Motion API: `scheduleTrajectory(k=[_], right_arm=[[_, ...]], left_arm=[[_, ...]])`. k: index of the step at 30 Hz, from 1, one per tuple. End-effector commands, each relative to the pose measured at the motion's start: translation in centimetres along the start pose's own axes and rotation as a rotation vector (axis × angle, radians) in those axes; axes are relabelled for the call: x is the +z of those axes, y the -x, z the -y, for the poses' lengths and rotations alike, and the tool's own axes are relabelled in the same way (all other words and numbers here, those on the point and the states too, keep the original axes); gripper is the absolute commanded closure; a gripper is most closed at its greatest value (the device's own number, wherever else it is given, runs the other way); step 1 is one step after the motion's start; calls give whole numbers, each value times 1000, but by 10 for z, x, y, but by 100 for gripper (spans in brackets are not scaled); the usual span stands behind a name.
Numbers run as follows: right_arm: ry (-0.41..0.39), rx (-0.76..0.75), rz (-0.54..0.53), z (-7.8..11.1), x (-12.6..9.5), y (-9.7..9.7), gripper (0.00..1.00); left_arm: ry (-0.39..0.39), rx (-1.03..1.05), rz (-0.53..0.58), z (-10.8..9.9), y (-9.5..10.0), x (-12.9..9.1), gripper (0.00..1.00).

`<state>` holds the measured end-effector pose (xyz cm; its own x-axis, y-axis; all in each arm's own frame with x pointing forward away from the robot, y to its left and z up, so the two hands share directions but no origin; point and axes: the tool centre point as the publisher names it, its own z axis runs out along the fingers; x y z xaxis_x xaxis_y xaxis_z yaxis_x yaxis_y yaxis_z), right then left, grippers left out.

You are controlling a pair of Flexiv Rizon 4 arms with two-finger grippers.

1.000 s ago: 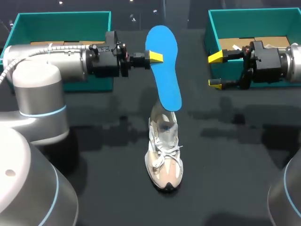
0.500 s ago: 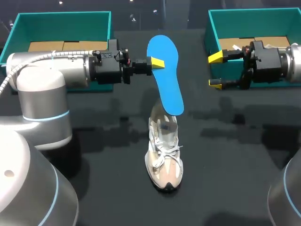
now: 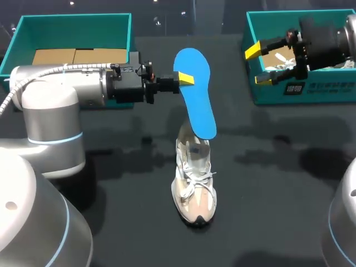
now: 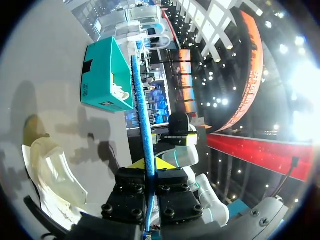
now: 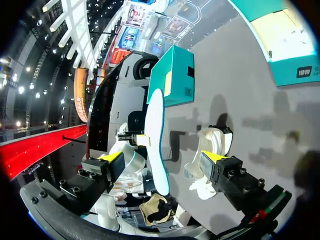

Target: Take the shoe out of the shoebox, open the shoe tongue, remove and reinsert the insole, then place the shoe into the shoebox

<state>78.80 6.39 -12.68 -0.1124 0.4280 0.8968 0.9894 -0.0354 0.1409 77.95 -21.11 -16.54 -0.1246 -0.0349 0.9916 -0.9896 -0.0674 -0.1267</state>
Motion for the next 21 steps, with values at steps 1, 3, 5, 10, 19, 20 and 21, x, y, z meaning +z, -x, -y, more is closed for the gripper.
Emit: scheduleTrajectory(k=[1,3,5,10,19,20,21], right_arm=[[-4,0,231,-2,-2,-23,0],[-8,-5,294,-4,-1,-31,0],[-11,-6,354,-5,1,-39,0],[-17,-22,502,-5,9,-62,0],[-14,-46,784,-4,28,-103,0],[-13,-48,804,-4,30,-106,0],[-11,-51,824,-3,32,-109,0]], left_arm=[[0,0,0,0,1,1,100],[0,0,0,0,1,1,100],[0,0,0,0,1,1,100],[0,0,0,0,1,1,100],[0,0,0,0,1,1,100],[0,0,0,0,1,1,100],[0,0,0,0,1,1,100]])
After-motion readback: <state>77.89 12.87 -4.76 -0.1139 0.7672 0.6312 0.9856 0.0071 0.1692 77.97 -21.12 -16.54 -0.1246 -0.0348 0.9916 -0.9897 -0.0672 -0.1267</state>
